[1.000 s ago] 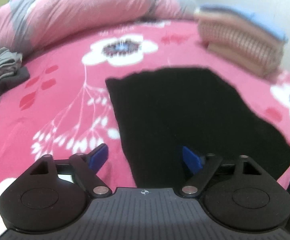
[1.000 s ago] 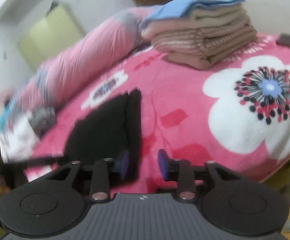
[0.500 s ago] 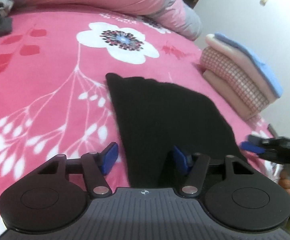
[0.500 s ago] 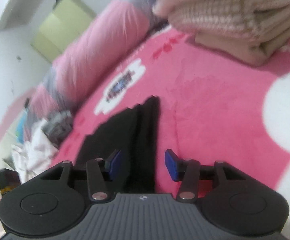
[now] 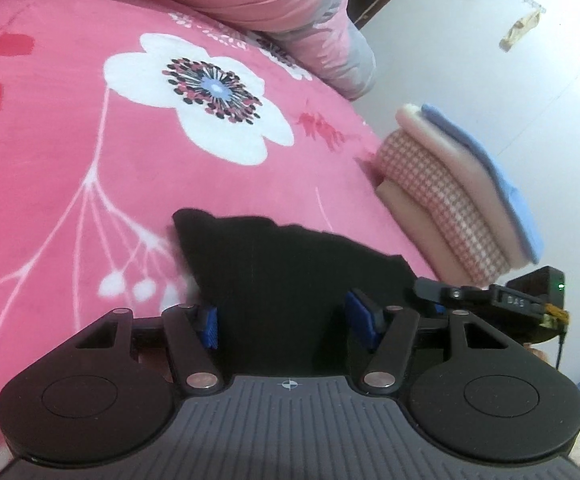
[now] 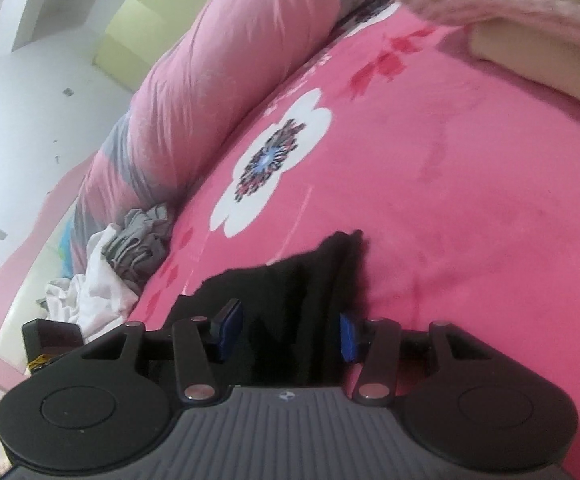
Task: Fold clothes
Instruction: 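Close both grippers on the folded black shirt, then lift the folded black shirt off the bed with both grippers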
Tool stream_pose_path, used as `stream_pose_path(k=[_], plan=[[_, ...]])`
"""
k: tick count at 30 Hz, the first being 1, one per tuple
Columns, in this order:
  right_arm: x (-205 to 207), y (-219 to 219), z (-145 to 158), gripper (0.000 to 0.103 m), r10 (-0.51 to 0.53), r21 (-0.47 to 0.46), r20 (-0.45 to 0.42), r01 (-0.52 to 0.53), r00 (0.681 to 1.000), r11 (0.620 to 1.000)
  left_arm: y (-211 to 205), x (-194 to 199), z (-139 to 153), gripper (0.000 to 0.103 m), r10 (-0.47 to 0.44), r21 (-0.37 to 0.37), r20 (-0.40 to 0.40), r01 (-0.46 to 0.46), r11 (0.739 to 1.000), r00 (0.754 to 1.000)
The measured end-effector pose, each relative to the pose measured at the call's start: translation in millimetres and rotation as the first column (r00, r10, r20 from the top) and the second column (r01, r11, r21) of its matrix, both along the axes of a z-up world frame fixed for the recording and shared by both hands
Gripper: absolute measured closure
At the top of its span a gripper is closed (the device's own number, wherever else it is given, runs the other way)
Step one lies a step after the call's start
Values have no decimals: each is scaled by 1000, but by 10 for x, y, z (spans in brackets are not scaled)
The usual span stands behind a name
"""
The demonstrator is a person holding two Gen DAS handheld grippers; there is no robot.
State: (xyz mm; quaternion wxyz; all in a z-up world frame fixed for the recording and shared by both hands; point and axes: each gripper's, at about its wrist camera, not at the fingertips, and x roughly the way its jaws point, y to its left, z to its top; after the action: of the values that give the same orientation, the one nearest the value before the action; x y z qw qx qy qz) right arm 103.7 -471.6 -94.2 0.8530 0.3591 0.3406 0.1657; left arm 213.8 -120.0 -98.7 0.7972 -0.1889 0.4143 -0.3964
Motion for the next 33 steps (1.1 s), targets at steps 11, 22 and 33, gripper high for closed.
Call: stream_pose_path(k=[11,22,33], plan=[[-21,198,202,89,-23,-148,50,30,999,989,-90,-2,80,95,39,33,37,-40,999,999],[-769,778,1125,90,-71,-419,310,203,948,885,5,-881,1090,96,67,18,379,-80,997,923],[-1653,734,2123,91,-120,-462,593,459,796,759,-323,-1672,2110,96,24,-78,603,29,997,798]])
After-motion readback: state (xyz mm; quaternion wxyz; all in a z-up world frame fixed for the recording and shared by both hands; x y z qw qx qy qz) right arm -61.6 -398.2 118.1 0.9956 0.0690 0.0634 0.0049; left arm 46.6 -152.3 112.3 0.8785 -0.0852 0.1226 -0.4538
